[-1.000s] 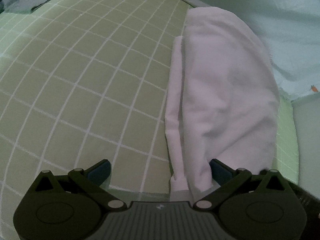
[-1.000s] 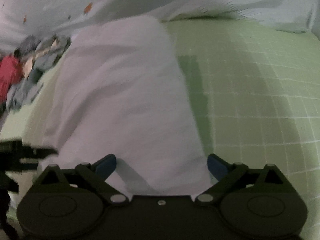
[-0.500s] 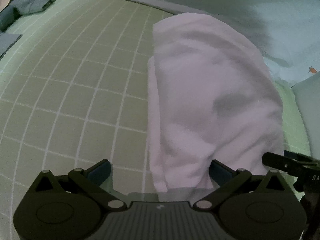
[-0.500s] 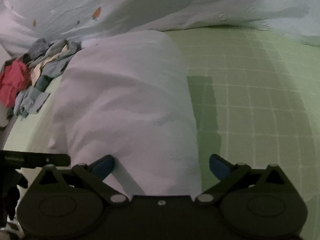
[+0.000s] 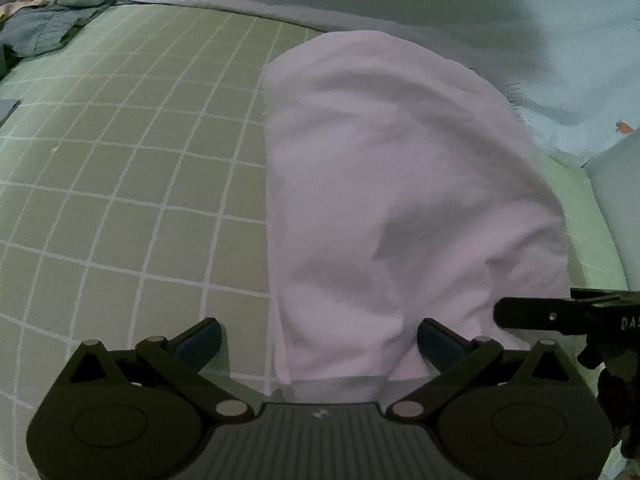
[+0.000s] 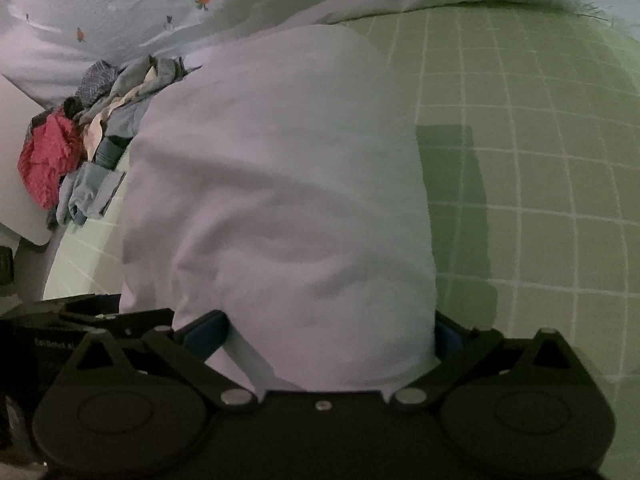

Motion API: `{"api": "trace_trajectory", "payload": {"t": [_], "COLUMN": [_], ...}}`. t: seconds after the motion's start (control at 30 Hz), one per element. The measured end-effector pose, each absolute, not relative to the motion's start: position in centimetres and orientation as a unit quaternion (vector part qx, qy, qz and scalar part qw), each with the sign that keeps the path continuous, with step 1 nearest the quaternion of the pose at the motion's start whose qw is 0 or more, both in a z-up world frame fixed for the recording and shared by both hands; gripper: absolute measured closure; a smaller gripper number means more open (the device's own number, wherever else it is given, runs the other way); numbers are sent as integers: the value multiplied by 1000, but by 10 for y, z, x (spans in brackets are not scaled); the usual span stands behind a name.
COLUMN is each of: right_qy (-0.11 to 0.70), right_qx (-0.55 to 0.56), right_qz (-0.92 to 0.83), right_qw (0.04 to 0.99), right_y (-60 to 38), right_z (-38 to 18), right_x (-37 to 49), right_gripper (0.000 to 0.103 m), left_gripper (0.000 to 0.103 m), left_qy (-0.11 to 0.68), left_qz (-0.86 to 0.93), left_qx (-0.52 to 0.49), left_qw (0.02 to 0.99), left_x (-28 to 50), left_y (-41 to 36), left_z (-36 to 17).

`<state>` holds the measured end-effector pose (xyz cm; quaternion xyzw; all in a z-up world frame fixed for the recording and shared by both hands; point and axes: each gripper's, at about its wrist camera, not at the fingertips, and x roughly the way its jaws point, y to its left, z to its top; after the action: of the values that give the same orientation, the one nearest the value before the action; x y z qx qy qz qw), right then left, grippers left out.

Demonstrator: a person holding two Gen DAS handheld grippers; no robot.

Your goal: Fold clothes

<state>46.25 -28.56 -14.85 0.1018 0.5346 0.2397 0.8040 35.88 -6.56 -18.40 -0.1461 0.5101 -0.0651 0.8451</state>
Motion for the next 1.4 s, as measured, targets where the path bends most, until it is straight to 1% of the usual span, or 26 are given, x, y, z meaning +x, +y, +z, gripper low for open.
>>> {"api": "trace_trajectory", "payload": {"t": [0.07, 0.1, 0.13, 0.2, 0.23, 0.27, 0.3, 0.33, 0.37, 0.4, 0.47, 0.63, 0.87, 1.1, 1.27, 1.4], "right_qy": [535, 533, 531, 521, 514, 508, 502, 496, 489, 483, 471, 437, 390, 360, 352, 354], "right_qx": [105, 106, 106, 96, 89, 82, 76, 71, 66, 62, 57, 50, 63, 82, 70, 75], "right_qz": [240, 241, 242, 243, 244, 245, 247, 248, 249, 249, 248, 228, 164, 96, 62, 47], "right_qw": [803, 804, 805, 813, 817, 822, 826, 829, 833, 837, 844, 869, 904, 924, 931, 931], "right_y": [-285, -285, -286, -285, -285, -284, -284, -283, -282, -283, -286, -311, -384, -493, -575, -639], "right_z": [-149, -148, -147, -141, -137, -133, -129, -125, -121, -116, -107, -83, -46, -28, -27, -32], "right_x": [462, 460, 458, 452, 449, 446, 443, 441, 438, 436, 431, 418, 406, 402, 414, 439], "right_gripper": [1, 7, 10, 23, 26, 34, 37, 43, 46, 47, 49, 50, 49, 49, 49, 49], "left_gripper": [7, 22, 27, 34, 39, 48, 53, 61, 64, 68, 70, 71, 71, 71, 71, 72], "left_qy": [504, 500, 498, 494, 492, 490, 487, 484, 480, 475, 467, 448, 415, 395, 402, 402], "left_qz": [-73, -78, -78, -74, -72, -69, -66, -64, -62, -64, -69, -99, -177, -268, -313, -336], "left_qx": [-155, -163, -176, -184, -182, -180, -179, -180, -180, -174, -163, -156, -132, -107, -108, -100], "left_qw": [847, 847, 845, 847, 848, 850, 852, 854, 857, 860, 866, 875, 883, 872, 854, 846], "left_x": [361, 362, 363, 364, 364, 364, 364, 367, 368, 366, 361, 370, 392, 435, 477, 516], "left_y": [-68, -69, -71, -75, -78, -81, -83, -83, -84, -88, -96, -125, -173, -281, -357, -416], "left_z": [-185, -185, -184, -182, -181, -180, -179, -178, -177, -172, -165, -150, -113, -102, -108, -119]}}
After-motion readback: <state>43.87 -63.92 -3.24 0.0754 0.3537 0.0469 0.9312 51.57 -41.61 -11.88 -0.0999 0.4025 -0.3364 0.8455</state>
